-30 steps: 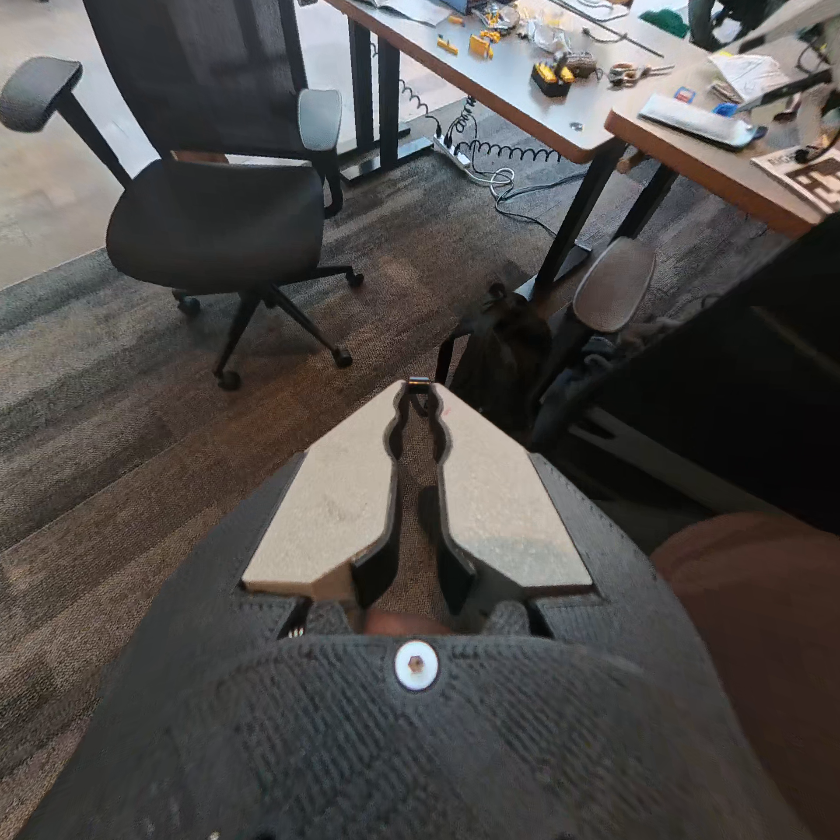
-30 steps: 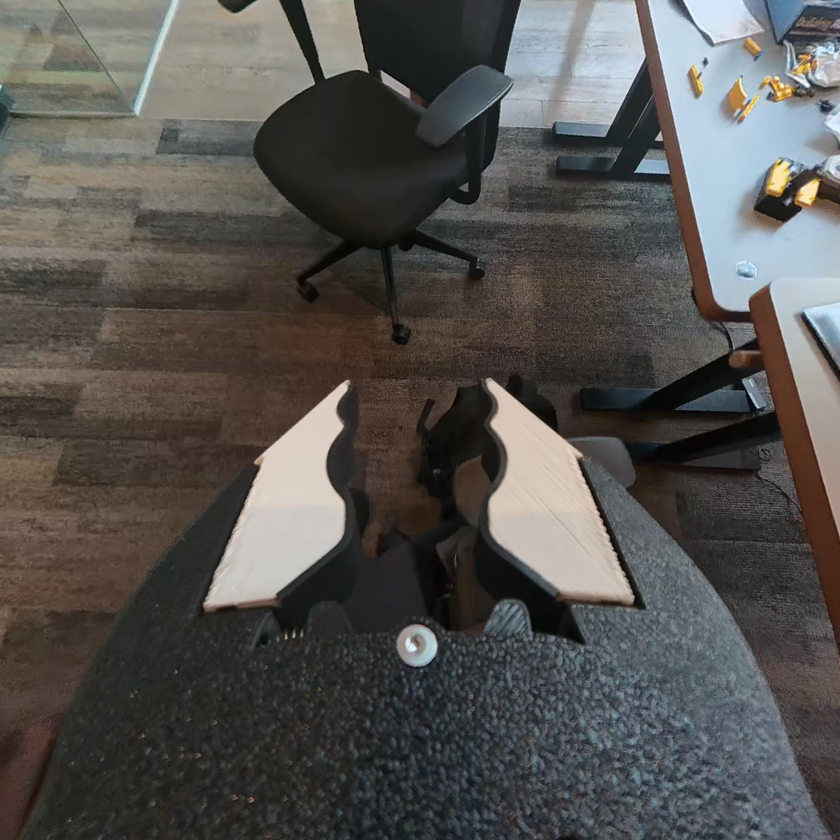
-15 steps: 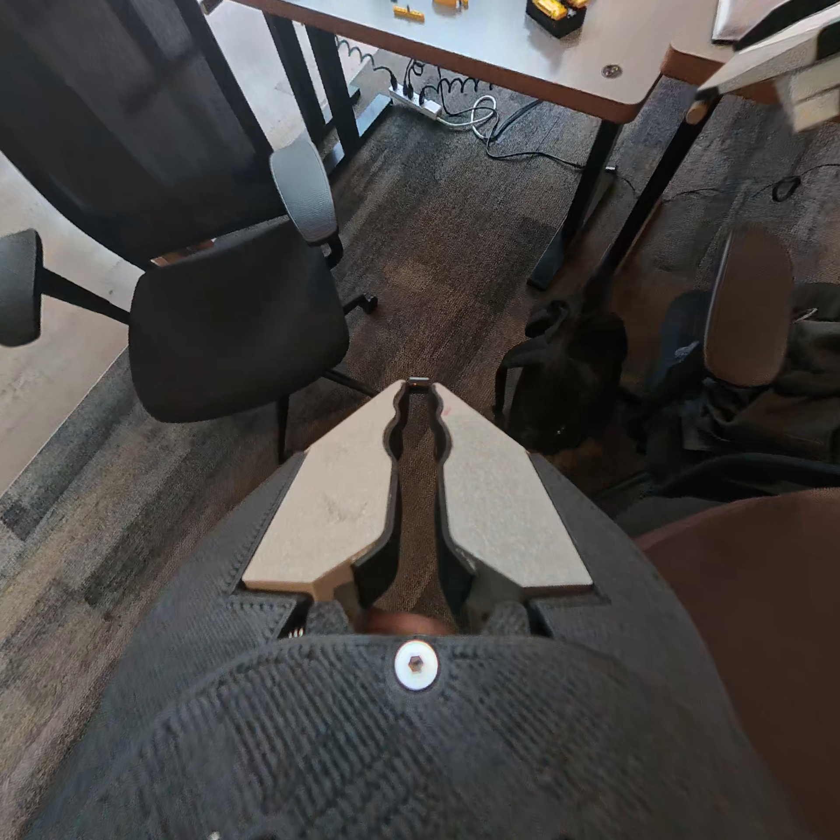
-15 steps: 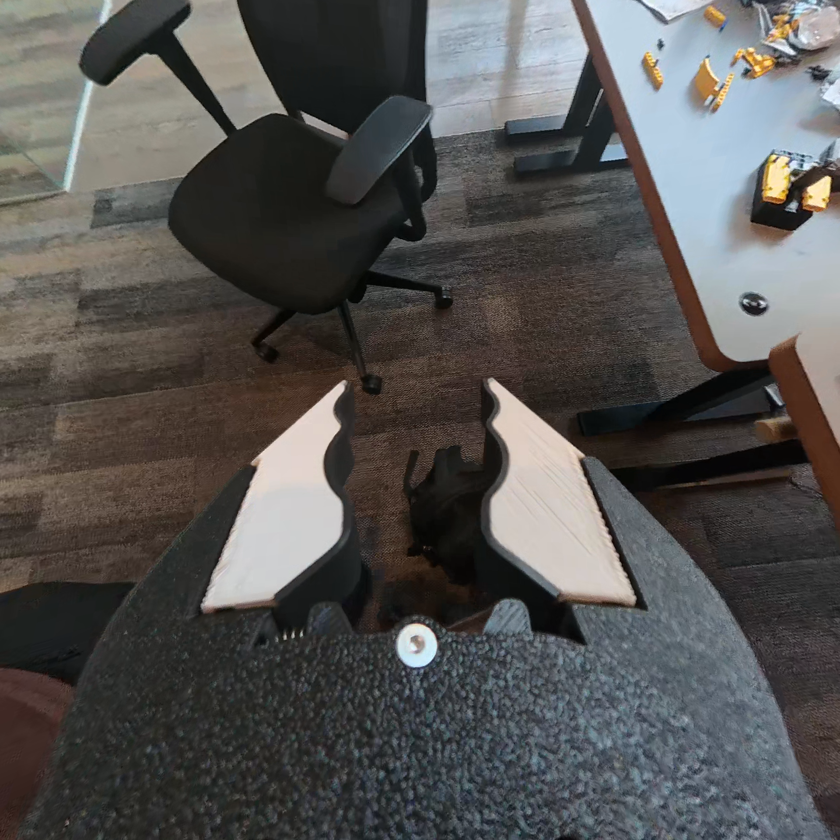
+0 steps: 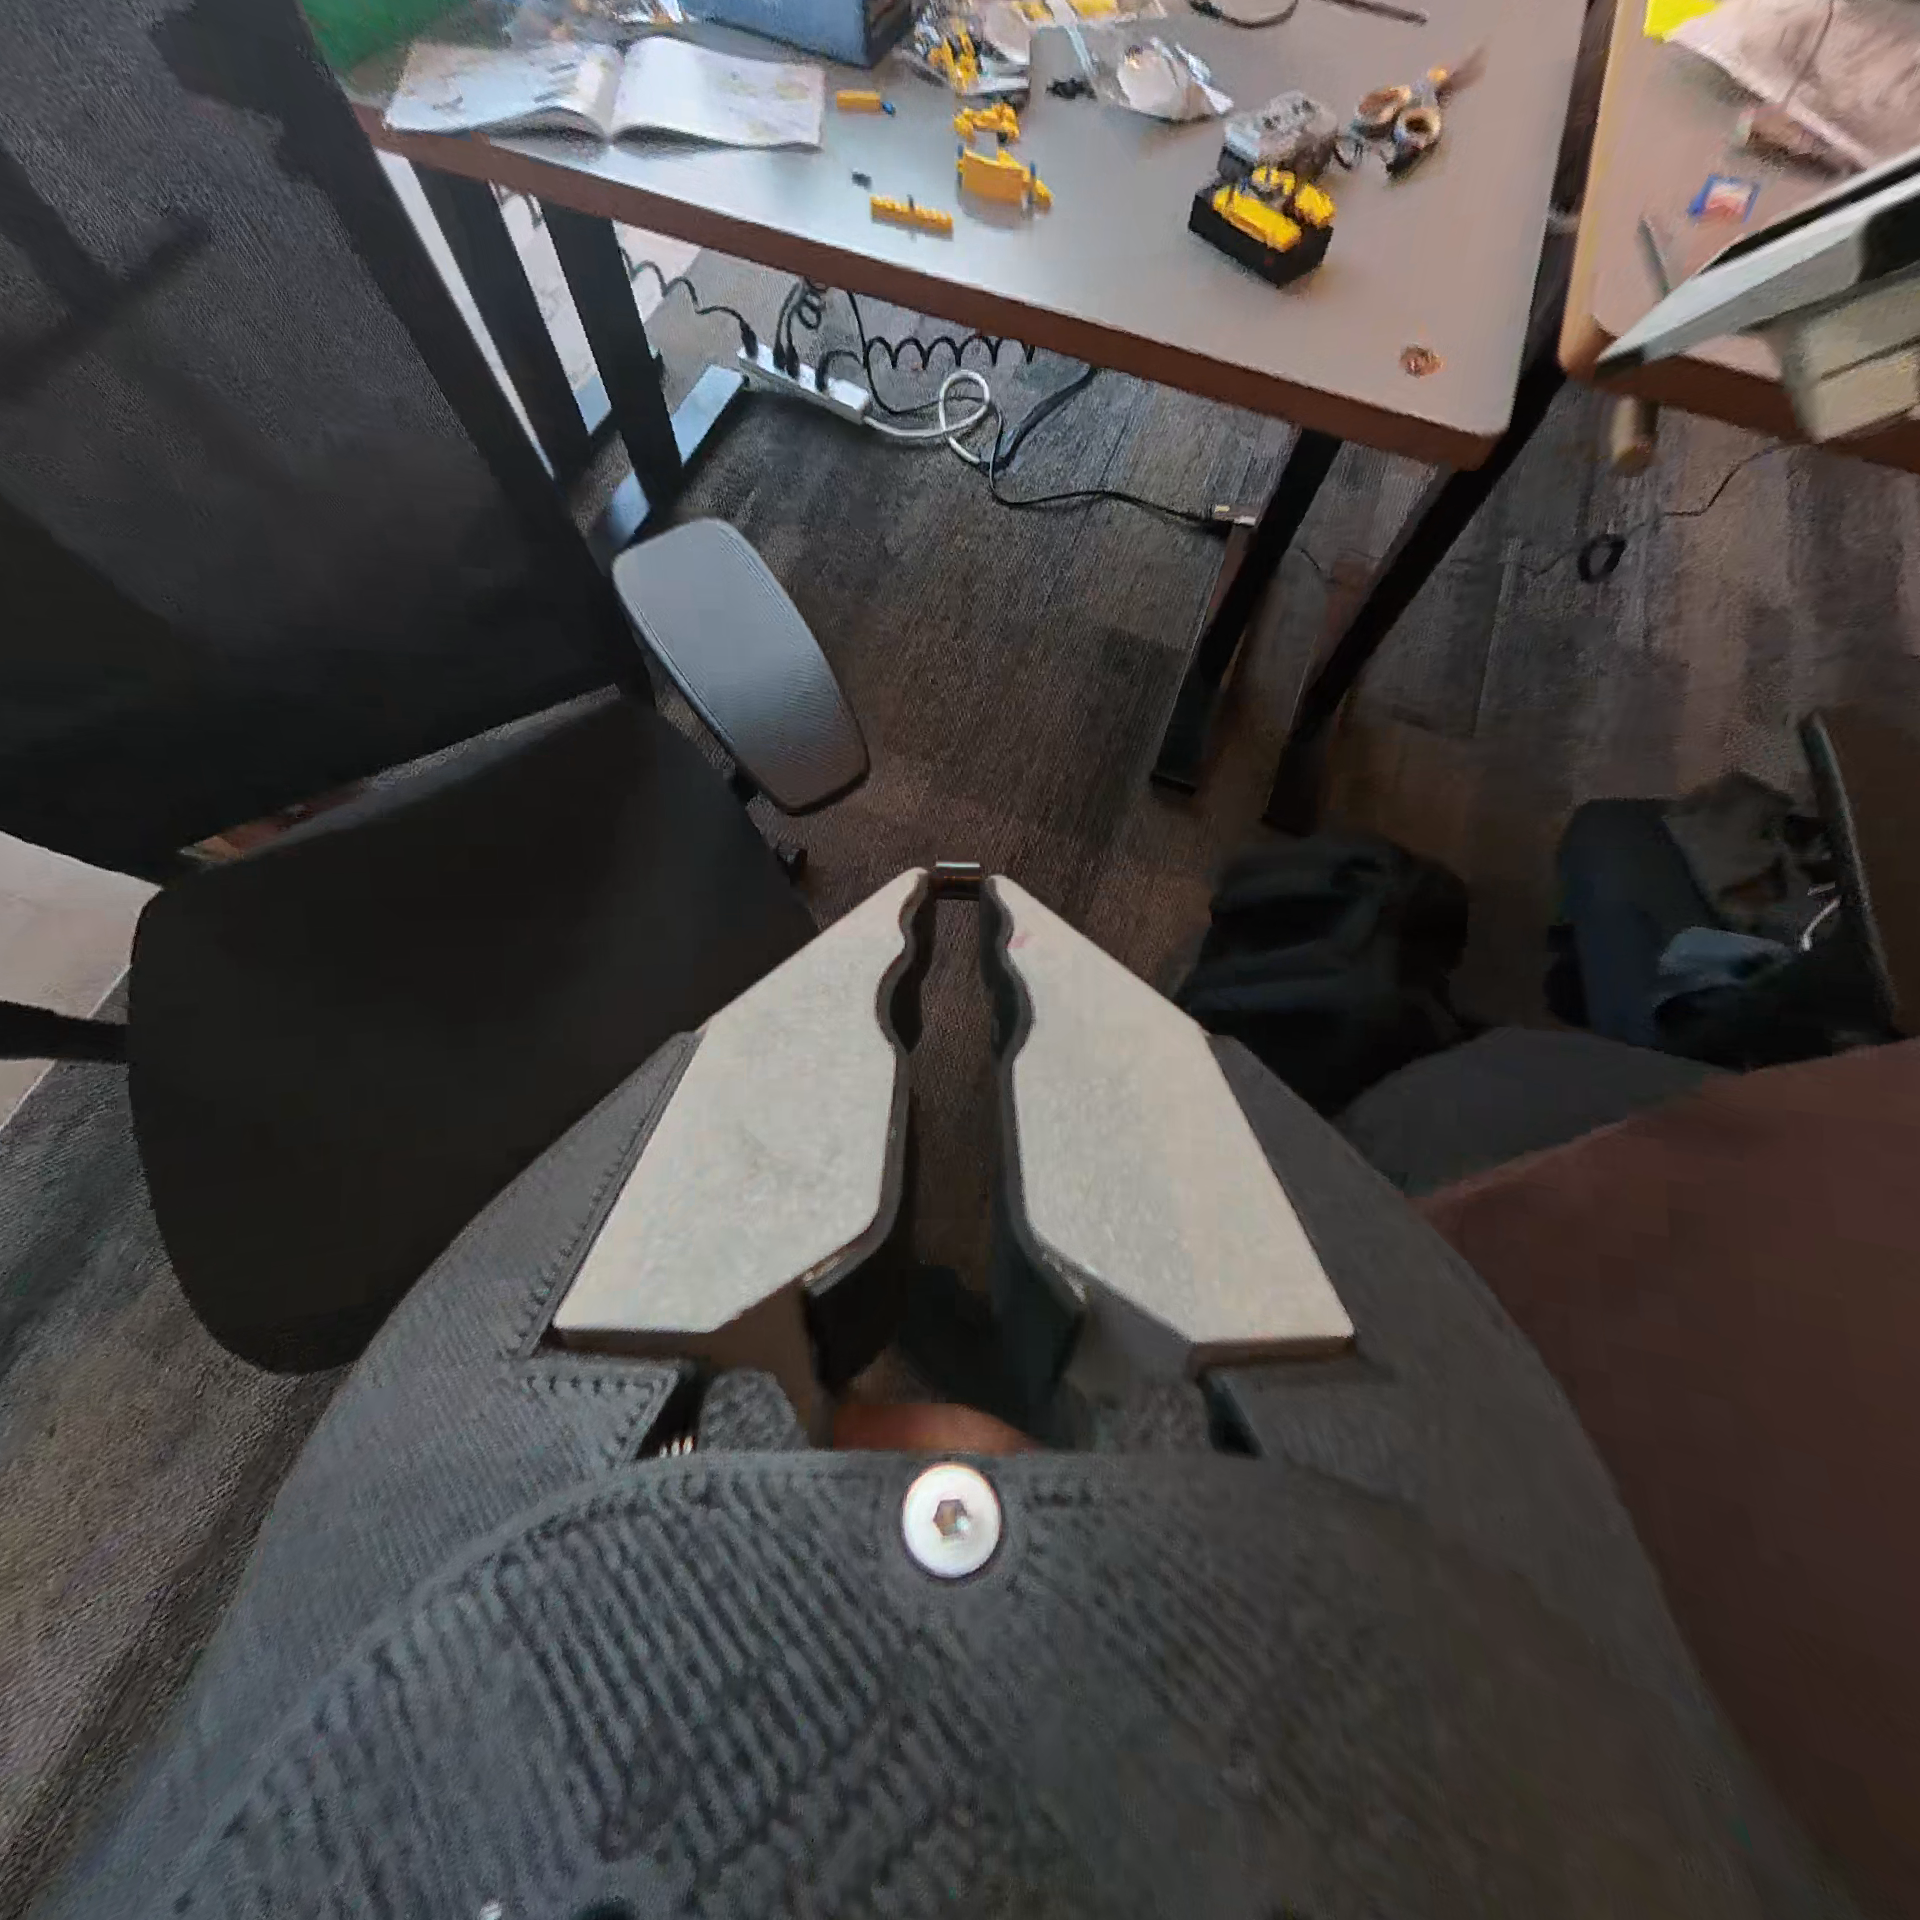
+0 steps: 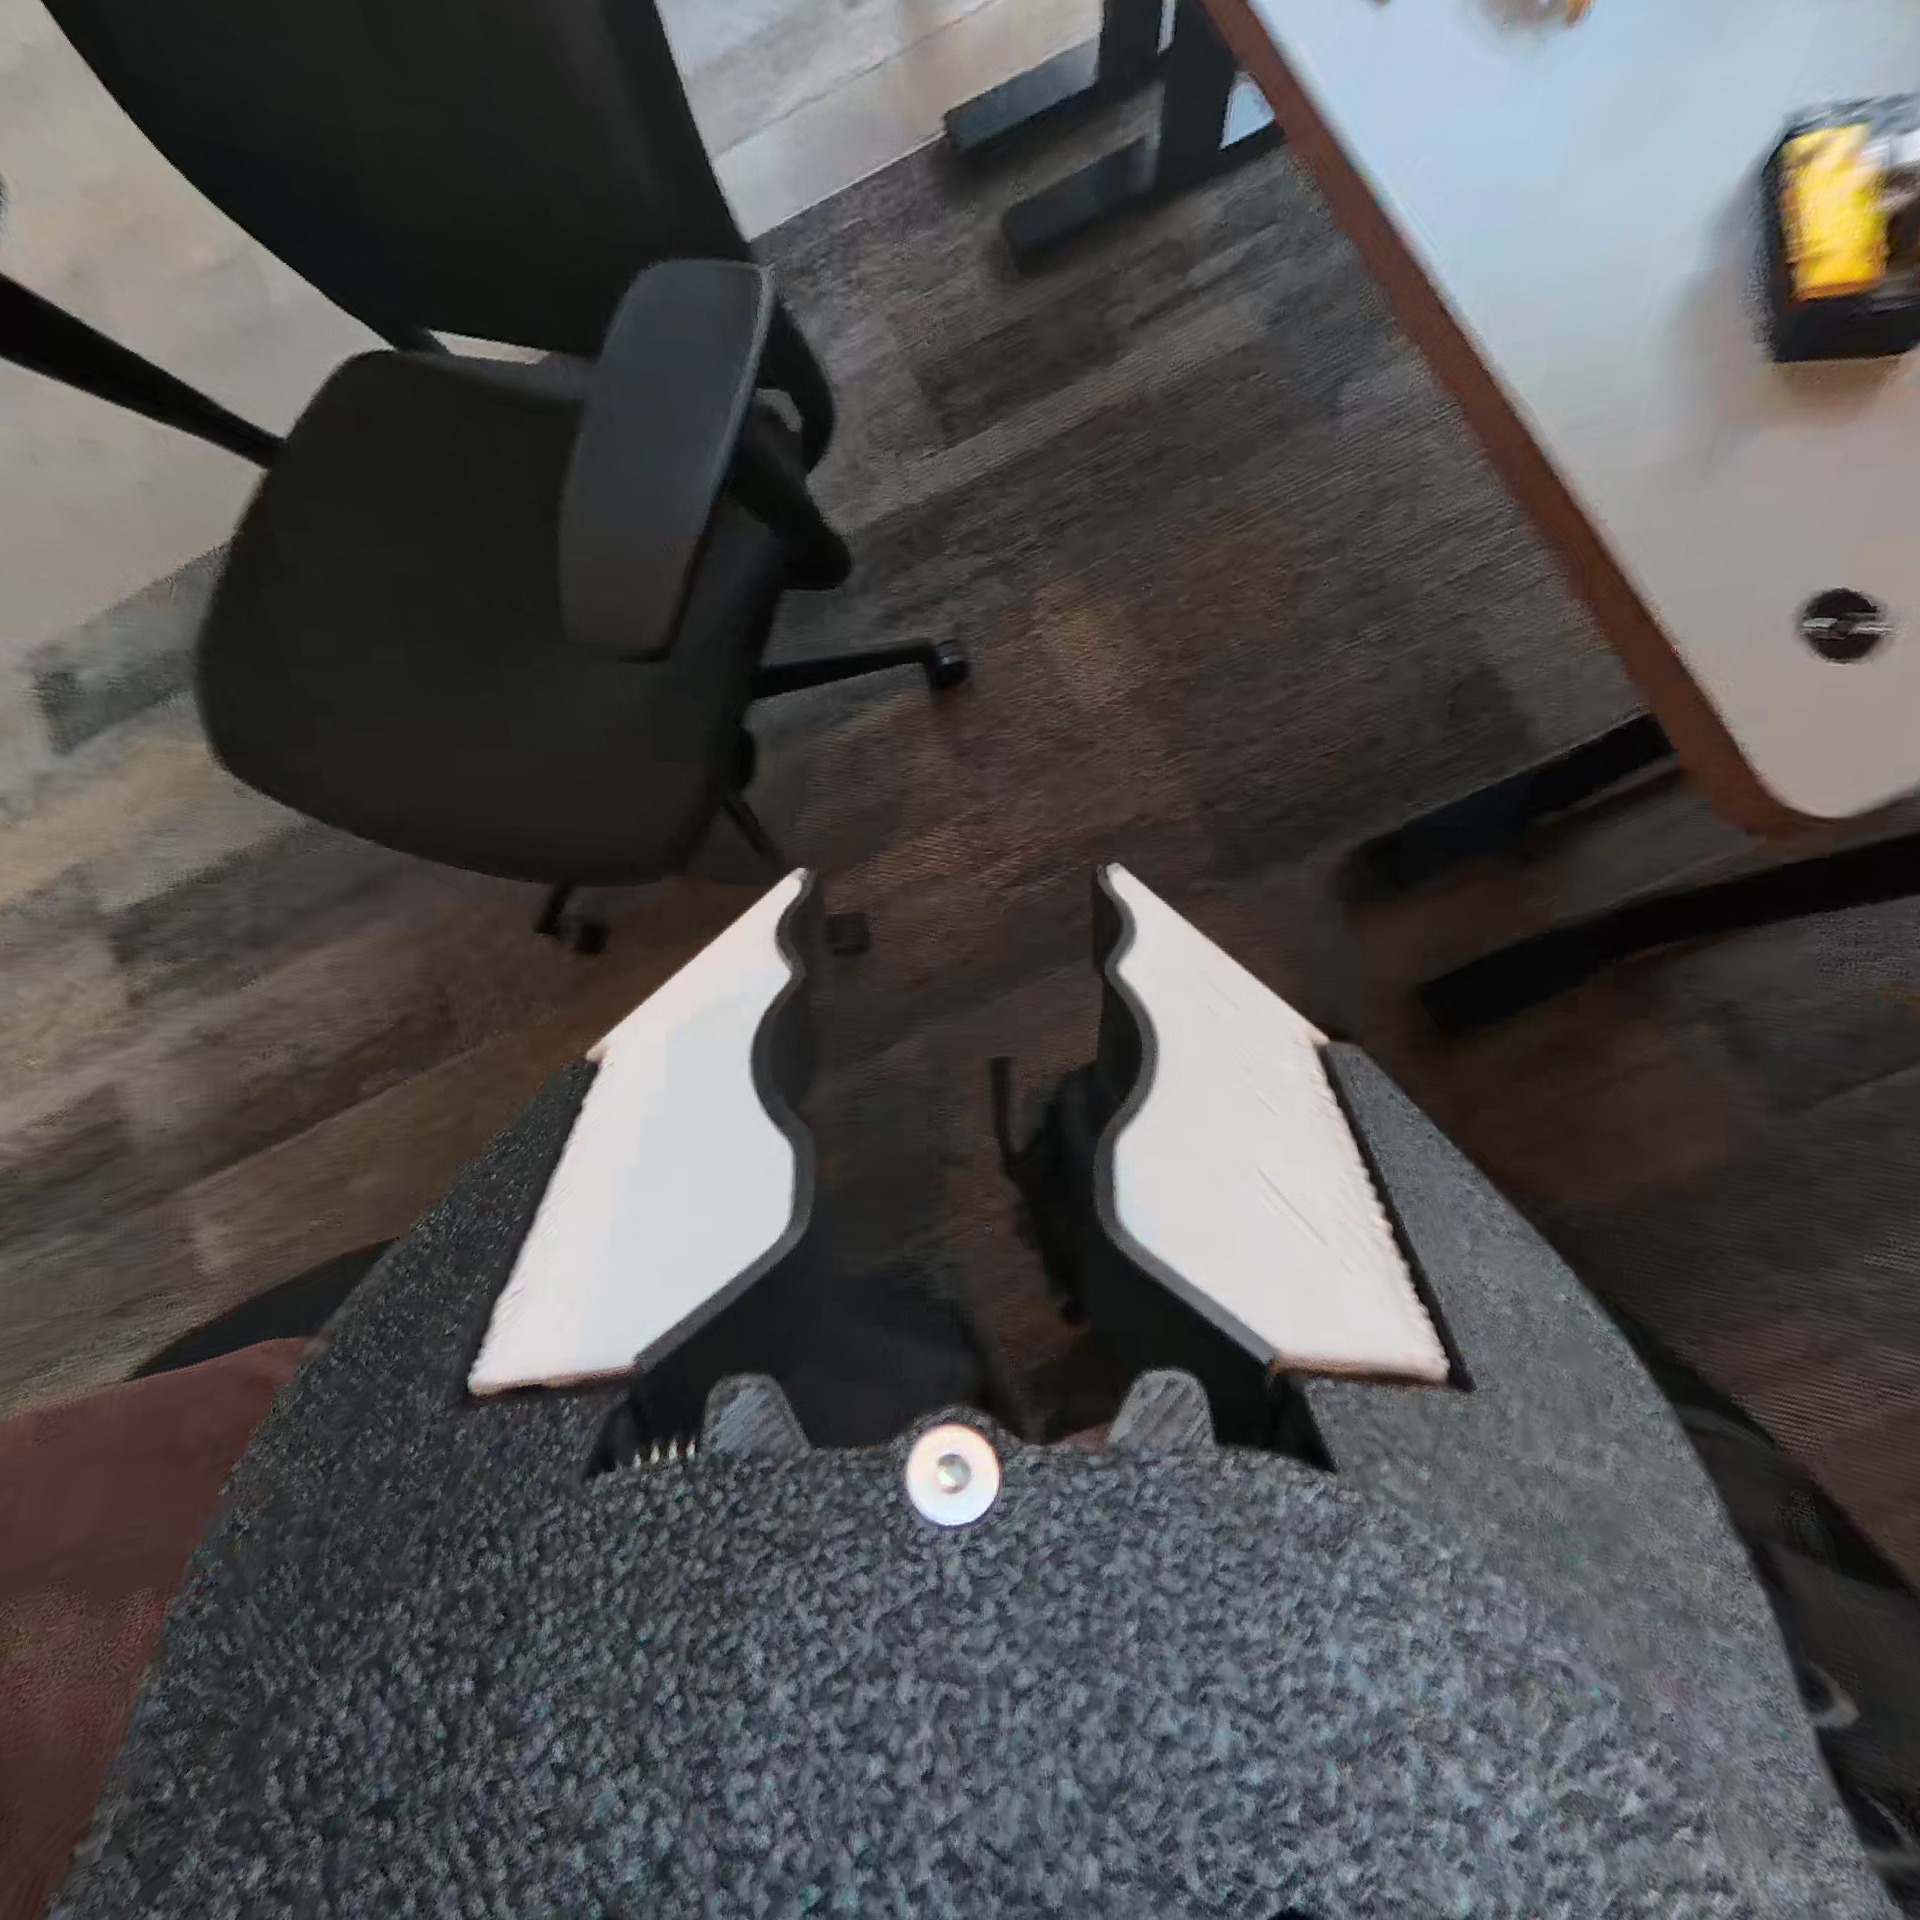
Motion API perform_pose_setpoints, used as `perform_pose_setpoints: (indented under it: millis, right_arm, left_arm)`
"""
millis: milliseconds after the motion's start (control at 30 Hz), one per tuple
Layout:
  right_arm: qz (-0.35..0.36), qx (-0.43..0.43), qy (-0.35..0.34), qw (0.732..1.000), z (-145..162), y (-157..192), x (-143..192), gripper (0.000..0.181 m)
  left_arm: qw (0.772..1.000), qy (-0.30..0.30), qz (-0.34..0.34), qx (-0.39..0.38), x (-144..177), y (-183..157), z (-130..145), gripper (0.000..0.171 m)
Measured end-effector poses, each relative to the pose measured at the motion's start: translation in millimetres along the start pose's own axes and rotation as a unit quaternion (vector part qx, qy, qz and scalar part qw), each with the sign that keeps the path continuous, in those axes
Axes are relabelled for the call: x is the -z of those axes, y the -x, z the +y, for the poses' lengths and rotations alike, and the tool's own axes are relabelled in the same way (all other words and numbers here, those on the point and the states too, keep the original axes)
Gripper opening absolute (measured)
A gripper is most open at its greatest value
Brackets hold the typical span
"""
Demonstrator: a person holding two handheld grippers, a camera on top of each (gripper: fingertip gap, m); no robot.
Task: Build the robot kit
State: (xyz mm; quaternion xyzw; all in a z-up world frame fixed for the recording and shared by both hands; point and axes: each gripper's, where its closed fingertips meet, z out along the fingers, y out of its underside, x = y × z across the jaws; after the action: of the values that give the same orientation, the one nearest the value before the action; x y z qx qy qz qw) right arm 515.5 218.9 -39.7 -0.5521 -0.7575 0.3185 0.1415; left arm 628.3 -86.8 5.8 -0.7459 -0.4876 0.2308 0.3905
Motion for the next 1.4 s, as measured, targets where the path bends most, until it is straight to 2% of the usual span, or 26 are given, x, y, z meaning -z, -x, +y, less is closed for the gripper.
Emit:
perform_pose_setpoints:
  millis: [67,167,267,400,533,667,733,800,933,1100,1233,1400]
  right_arm:
    - [-0.033,-0.003,0.02,0.999,-28.0,27.5,-26.1,0.051]
    - [-0.032,0.042,0.033,0.998,-72.1,52.7,-64.2,0.051]
    - [-0.064,0.079,0.04,0.994,-113.9,86.8,-104.5,0.052]
    - [-0.104,0.134,0.037,0.985,-159.5,117.7,-157.0,0.052]
    - [-0.137,0.169,0.026,0.976,-202.6,119.0,-210.8,0.052]
    - [-0.188,0.191,0.013,0.963,-249.4,100.8,-263.3,0.053]
    - [-0.197,0.222,0.017,0.955,-266.3,78.7,-284.6,0.053]
    - [-0.202,0.222,0.036,0.953,-278.8,49.5,-297.4,0.053]
    - [-0.227,0.194,0.072,0.952,-291.8,-6.5,-310.7,0.053]
    - [-0.202,0.177,0.053,0.962,-315.2,-70.4,-313.1,0.053]
    - [-0.201,0.163,0.035,0.965,-325.4,-91.4,-309.6,0.053]
    - [-0.197,0.134,0.005,0.971,-330.7,-98.3,-304.7,0.052]
  left_arm:
    - [1.0,-0.018,0.007,0.013,-5.3,30.5,-19.2,0.005]
    - [0.999,-0.032,-0.021,0.02,-8.5,79.9,-32.6,0.005]
    - [0.997,-0.025,-0.049,0.053,-12.6,121.1,-22.5,0.005]
    - [0.992,0.02,-0.089,0.089,-28.1,160.6,3.0,0.005]
    - [0.985,0.029,-0.13,0.109,-50.3,187.1,-15.3,0.005]
    - [0.978,0.038,-0.172,0.115,-99.9,207.1,-56.8,0.005]
    - [0.972,0.063,-0.196,0.114,-129.9,211.2,-79.0,0.005]
    - [0.97,0.074,-0.191,0.132,-161.5,202.4,-108.9,0.005]
    - [0.978,0.079,-0.171,0.089,-223.0,186.9,-166.3,0.005]
    - [0.987,0.075,-0.13,0.061,-286.9,179.1,-226.4,0.005]
    - [0.991,0.079,-0.105,0.027,-319.3,169.7,-255.9,0.005]
    - [0.994,0.085,-0.062,-0.024,-348.9,156.1,-279.6,0.005]
